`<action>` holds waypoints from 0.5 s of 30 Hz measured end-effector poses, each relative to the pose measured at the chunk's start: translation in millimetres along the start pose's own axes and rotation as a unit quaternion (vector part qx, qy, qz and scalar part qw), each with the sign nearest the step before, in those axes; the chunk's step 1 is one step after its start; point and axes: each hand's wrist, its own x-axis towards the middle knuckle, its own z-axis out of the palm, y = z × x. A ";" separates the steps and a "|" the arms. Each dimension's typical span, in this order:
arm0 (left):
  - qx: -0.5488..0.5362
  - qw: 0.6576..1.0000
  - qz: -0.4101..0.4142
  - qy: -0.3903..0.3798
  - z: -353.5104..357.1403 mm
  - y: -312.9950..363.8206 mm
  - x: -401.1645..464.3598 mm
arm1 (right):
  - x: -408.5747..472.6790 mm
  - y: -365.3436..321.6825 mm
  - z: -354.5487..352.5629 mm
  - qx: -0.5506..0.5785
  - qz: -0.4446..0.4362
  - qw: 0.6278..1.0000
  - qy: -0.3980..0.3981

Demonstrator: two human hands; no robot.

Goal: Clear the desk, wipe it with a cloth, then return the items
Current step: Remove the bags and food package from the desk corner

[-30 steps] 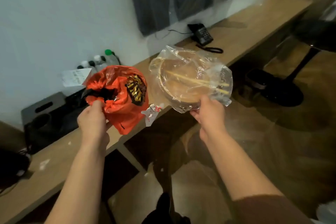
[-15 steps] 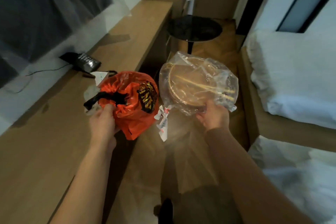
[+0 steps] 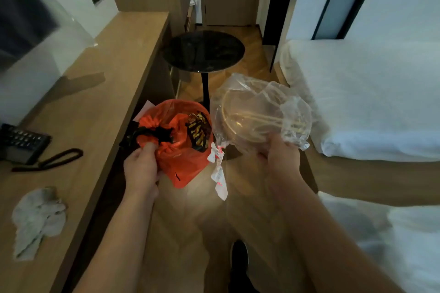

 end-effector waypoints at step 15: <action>0.009 0.998 -0.014 0.066 152.5 65.7 186.7 | 202.4 -102.6 152.6 0.001 0.024 0.998 -0.058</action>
